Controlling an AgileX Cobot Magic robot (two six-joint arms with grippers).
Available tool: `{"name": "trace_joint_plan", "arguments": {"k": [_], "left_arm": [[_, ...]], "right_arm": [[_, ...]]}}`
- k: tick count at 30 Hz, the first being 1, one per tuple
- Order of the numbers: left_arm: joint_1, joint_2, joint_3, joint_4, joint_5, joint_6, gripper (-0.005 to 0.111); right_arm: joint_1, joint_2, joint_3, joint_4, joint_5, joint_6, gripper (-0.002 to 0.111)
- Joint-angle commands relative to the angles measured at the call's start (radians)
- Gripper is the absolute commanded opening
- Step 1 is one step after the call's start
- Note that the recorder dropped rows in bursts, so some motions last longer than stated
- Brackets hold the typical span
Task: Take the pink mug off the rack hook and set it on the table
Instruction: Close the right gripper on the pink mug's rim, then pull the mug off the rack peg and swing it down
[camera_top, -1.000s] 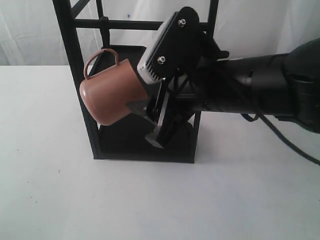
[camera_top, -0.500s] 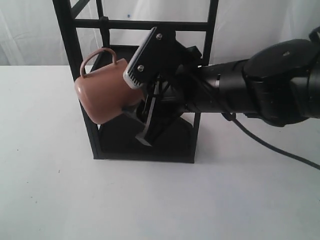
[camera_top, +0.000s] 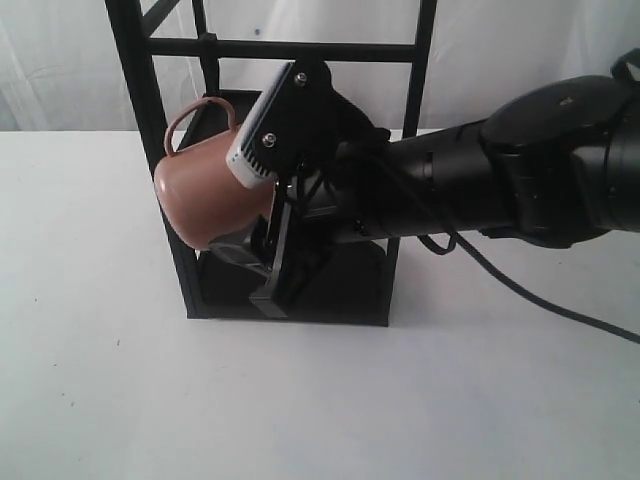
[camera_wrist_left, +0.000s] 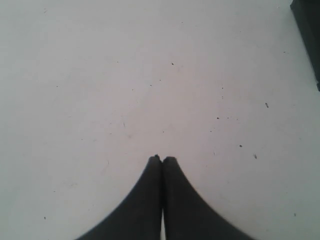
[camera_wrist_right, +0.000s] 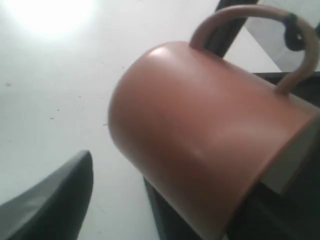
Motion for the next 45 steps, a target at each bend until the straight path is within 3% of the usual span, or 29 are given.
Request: {"name": "trace_joint_plan", "arguments": {"k": [1, 9, 15, 21, 23, 28, 31, 34, 37, 41, 45], "left_arm": [[0.002, 0.0, 0.001, -0.001, 0.026, -0.005, 0.0], [0.002, 0.0, 0.001, -0.001, 0.026, -0.005, 0.0], [0.002, 0.0, 0.001, -0.001, 0.026, -0.005, 0.0], [0.002, 0.0, 0.001, -0.001, 0.026, -0.005, 0.0], [0.002, 0.0, 0.001, -0.001, 0.026, -0.005, 0.0], [0.002, 0.0, 0.001, -0.001, 0.026, -0.005, 0.0], [0.002, 0.0, 0.001, -0.001, 0.026, -0.005, 0.0], [0.002, 0.0, 0.001, -0.001, 0.026, -0.005, 0.0], [0.002, 0.0, 0.001, -0.001, 0.026, -0.005, 0.0], [0.002, 0.0, 0.001, -0.001, 0.026, -0.005, 0.0], [0.002, 0.0, 0.001, -0.001, 0.026, -0.005, 0.0]], "right_arm": [[0.0, -0.001, -0.005, 0.011, 0.047, -0.003, 0.059], [0.0, -0.012, -0.005, 0.011, 0.001, 0.006, 0.034], [0.0, -0.063, -0.005, 0.011, 0.104, 0.006, 0.001], [0.0, -0.118, 0.0, 0.011, 0.125, 0.03, 0.0], [0.0, -0.135, 0.0, 0.011, 0.23, 0.032, 0.0], [0.0, -0.168, 0.0, 0.001, 0.698, 0.13, 0.0], [0.0, -0.168, 0.0, -0.06, 0.741, 0.233, 0.0], [0.073, -0.168, 0.0, -0.263, 0.611, 0.414, 0.0], [0.2, -0.168, -0.003, -0.615, 0.512, 0.644, 0.0], [0.328, -0.168, -0.023, -1.033, 0.505, 1.005, 0.0], [0.368, -0.156, -0.047, -1.331, 0.534, 1.33, 0.0]]}}
